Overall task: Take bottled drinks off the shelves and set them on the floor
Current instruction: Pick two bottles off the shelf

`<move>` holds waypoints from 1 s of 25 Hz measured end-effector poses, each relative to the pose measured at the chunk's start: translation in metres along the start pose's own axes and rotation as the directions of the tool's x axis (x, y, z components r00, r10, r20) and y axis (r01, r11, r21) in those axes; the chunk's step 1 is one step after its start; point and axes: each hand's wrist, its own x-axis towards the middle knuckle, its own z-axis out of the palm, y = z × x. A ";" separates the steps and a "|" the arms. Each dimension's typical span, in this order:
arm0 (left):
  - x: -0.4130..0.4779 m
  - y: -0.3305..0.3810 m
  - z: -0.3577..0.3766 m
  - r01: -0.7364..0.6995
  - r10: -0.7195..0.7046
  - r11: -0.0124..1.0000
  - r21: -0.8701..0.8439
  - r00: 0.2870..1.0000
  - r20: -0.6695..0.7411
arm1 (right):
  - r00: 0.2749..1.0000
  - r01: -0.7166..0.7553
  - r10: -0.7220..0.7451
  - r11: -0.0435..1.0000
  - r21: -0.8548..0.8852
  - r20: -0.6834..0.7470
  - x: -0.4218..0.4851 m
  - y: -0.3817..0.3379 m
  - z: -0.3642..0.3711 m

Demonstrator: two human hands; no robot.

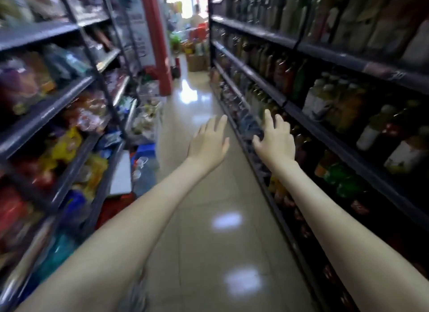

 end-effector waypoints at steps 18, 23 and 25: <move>0.594 -0.059 0.220 -0.585 0.526 0.742 -0.327 0.811 -0.257 | 0.821 -0.501 0.425 0.857 -0.124 -0.381 0.497 0.079 0.153; 0.764 -0.133 0.289 -0.574 0.486 0.737 -0.355 0.817 -0.311 | 0.824 -0.484 0.392 0.862 -0.150 -0.408 0.671 0.061 0.235; 0.834 -0.171 0.318 -0.556 0.460 0.749 -0.359 0.827 -0.322 | 0.816 -0.489 0.393 0.861 -0.142 -0.424 0.743 0.050 0.272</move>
